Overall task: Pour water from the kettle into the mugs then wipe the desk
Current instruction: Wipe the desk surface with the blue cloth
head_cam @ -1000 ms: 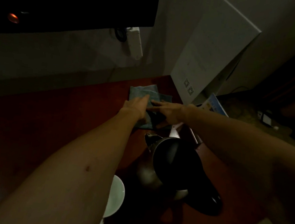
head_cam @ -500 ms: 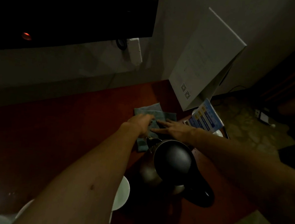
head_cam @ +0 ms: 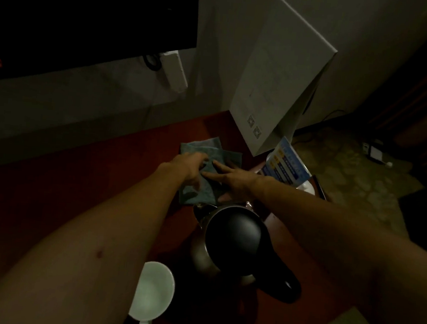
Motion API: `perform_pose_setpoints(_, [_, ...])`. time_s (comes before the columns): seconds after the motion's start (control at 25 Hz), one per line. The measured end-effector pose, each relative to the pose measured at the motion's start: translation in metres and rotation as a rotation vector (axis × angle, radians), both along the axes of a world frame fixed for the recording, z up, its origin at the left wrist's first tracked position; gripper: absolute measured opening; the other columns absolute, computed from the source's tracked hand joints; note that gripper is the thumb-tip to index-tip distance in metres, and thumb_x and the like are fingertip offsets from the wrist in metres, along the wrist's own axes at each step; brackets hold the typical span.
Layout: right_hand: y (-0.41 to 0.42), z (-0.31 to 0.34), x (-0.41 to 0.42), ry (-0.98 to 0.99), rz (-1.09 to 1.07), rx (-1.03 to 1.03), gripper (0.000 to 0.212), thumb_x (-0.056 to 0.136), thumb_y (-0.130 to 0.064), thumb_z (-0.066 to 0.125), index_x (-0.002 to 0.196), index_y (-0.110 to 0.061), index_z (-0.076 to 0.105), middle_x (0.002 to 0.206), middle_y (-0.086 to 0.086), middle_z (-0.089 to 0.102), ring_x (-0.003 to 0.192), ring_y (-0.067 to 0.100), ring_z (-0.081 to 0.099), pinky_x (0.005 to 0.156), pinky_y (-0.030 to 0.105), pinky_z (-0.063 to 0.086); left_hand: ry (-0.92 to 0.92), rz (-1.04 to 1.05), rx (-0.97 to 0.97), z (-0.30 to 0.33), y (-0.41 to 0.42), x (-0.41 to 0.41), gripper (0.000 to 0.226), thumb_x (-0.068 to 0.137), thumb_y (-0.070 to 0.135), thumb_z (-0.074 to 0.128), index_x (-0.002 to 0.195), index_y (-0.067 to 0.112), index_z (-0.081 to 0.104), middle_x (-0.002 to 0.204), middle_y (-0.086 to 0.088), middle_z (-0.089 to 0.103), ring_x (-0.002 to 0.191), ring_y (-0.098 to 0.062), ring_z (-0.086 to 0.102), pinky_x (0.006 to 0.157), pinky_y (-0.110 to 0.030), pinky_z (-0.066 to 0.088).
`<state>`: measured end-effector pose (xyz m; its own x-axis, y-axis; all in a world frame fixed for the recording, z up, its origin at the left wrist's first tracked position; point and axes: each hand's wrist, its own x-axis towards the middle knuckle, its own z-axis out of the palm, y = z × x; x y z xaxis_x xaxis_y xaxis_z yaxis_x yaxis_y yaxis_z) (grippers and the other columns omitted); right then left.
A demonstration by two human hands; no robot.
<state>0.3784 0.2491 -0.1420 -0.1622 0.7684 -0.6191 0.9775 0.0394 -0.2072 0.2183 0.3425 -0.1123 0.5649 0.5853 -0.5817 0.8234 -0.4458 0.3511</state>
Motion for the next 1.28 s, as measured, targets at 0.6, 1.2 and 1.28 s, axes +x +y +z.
perform_pose_setpoints(0.6, [-0.091,-0.025,0.011,0.178,-0.293,0.101,0.087,0.090,-0.043,0.064,0.151,-0.054,0.004,0.166,-0.001,-0.014,0.152,0.035,0.003,0.118,0.059,0.022,0.252,-0.267,-0.124,0.020,-0.035,0.069,0.058,0.103,0.019,0.049,0.157,0.018,0.029,0.160,-0.013,0.031,0.139,-0.033,0.042,0.112,-0.044,0.040])
perform_pose_setpoints(1.2, [-0.136,0.001,0.010,0.223,-0.346,0.133,0.059,0.103,-0.040,0.042,0.153,-0.049,0.013,0.166,-0.005,-0.006,0.152,0.033,0.003,0.121,0.050,0.012,0.279,-0.251,-0.271,-0.004,-0.038,0.095,0.037,0.094,0.018,0.056,0.128,0.007,0.064,0.130,-0.016,0.062,0.114,-0.032,0.063,0.103,-0.049,0.049])
perform_pose_setpoints(1.28, [-0.142,0.005,0.008,0.200,-0.366,0.106,0.059,0.104,-0.036,0.041,0.155,-0.046,0.013,0.167,-0.003,-0.005,0.151,0.033,0.008,0.121,0.046,0.015,0.272,-0.265,-0.290,0.002,-0.047,0.097,0.034,0.096,0.016,0.055,0.127,0.008,0.064,0.128,-0.015,0.062,0.115,-0.031,0.061,0.104,-0.047,0.049])
